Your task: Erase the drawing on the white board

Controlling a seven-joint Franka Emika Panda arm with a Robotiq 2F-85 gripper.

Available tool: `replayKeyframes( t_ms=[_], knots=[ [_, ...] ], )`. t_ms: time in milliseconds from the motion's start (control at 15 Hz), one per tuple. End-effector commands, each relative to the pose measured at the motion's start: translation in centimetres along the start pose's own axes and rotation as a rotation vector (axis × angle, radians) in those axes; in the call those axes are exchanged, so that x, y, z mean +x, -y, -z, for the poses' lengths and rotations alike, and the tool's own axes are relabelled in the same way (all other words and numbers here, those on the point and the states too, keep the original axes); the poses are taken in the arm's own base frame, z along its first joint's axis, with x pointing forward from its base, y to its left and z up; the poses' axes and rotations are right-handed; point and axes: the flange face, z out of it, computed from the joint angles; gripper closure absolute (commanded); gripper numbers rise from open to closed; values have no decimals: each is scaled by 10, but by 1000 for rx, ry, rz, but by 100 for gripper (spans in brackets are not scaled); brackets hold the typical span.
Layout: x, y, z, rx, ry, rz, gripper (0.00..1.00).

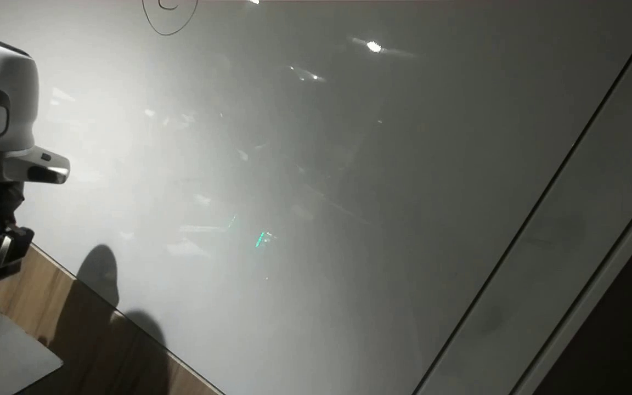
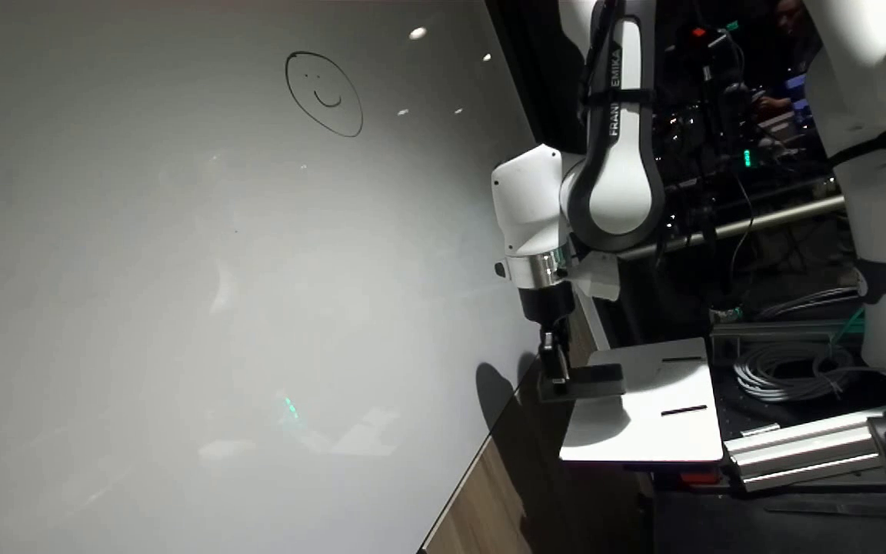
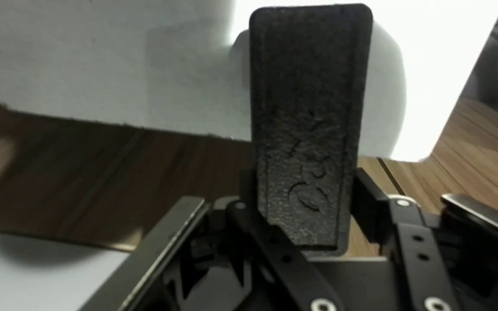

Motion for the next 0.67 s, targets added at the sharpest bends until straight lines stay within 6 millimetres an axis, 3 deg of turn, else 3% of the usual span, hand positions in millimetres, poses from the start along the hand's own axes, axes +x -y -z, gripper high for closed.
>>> replayKeyframes(
  t_ms=[0,400,600],
  knots=[
    [7,15,62,18,-132,39,70],
    [51,12,178,48,-366,50,70],
    [73,6,224,45,-470,46,70]
  ],
)
